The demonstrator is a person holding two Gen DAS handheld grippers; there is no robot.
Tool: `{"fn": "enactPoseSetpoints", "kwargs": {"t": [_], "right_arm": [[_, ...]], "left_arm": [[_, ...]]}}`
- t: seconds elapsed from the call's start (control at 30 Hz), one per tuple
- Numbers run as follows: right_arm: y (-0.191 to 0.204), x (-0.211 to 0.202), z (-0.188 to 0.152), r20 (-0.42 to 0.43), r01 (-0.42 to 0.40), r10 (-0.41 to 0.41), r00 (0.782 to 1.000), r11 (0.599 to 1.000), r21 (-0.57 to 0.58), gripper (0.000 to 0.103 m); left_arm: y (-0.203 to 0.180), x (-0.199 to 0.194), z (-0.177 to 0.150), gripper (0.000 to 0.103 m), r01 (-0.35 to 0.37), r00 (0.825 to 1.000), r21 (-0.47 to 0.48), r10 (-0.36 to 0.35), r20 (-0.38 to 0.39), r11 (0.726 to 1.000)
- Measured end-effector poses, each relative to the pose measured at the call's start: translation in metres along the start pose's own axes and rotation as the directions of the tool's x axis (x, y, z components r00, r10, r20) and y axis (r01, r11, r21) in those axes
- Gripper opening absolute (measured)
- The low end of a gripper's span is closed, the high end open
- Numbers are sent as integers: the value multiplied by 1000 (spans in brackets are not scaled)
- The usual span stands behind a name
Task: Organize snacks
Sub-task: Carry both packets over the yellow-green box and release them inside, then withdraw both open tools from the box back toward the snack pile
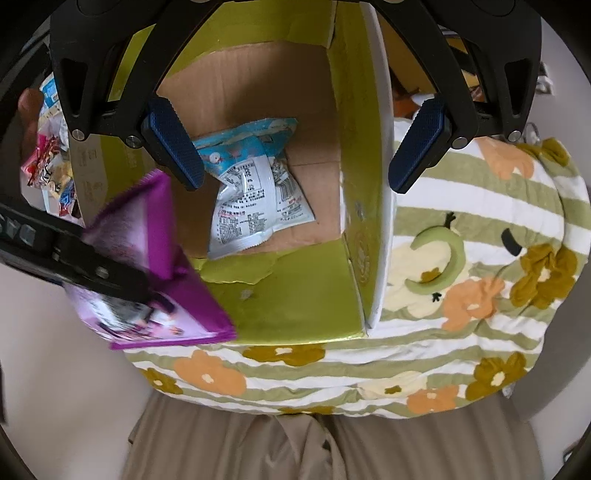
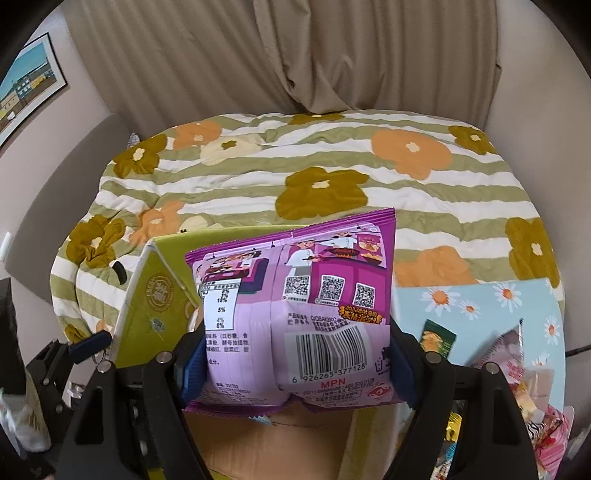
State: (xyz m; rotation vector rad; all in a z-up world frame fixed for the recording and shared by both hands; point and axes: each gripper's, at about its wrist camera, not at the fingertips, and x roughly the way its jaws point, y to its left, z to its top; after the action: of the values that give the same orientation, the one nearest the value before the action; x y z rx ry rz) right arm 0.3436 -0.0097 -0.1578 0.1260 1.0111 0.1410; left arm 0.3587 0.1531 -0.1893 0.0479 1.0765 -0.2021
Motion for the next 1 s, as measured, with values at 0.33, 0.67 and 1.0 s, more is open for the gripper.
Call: {"fn": "enactPoseSetpoints", "kwargs": {"t": [0.33, 0.67, 1.0], "right_arm": [[6, 17, 2, 15, 41, -41, 999, 998, -41, 102], [0, 9, -8, -7, 37, -37, 999, 998, -45, 102], [4, -43, -20, 64, 15, -12, 998, 998, -53, 102]], "left_arm": [[-4, -1, -3, 99, -5, 1000, 23, 5, 4, 1000], [-5, -5, -8, 99, -15, 1000, 30, 15, 11, 999], [-11, -57, -20, 99, -42, 996, 3, 42, 82, 999]]}}
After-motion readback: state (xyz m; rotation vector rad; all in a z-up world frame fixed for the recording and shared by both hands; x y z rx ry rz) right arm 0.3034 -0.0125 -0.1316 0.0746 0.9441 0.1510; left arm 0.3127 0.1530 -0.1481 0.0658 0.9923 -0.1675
